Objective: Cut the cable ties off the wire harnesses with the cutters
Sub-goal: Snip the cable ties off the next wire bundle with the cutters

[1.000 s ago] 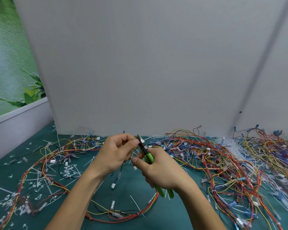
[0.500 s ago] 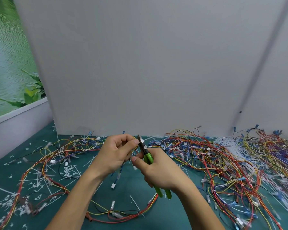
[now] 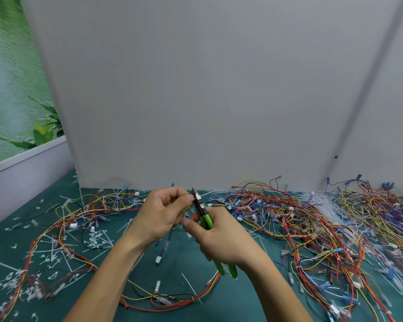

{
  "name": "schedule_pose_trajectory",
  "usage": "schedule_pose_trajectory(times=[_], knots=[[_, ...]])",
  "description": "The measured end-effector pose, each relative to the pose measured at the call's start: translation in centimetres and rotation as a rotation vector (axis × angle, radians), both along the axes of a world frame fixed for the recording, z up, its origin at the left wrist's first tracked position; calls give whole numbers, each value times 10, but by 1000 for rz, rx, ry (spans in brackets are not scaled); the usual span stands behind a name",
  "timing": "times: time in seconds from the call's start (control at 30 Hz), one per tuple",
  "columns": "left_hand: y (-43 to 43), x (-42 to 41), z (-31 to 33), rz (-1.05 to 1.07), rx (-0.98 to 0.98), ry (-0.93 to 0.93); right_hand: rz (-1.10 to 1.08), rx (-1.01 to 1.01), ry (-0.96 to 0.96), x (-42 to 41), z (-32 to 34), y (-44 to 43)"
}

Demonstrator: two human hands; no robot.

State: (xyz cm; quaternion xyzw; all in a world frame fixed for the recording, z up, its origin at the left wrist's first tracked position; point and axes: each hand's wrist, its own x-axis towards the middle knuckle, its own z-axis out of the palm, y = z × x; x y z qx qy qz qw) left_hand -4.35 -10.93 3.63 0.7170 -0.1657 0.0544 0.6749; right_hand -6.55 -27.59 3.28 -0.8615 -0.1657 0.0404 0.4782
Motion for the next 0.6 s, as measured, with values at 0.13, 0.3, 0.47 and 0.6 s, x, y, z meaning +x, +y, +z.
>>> schedule_pose_trajectory(times=[0.13,0.3,0.47,0.6], knots=[[1,-1,1,-10,4,-4,-1,6,11,1,0,-2],[0,0,-1,14,2,-9,32,-33,14,-1,2,0],[-1,-1,1,0,-4,2,14,-48,-10,-1,1,-1],[-2,-3,2,-16,-12,8,-12,-80,-8,0,3,-5]])
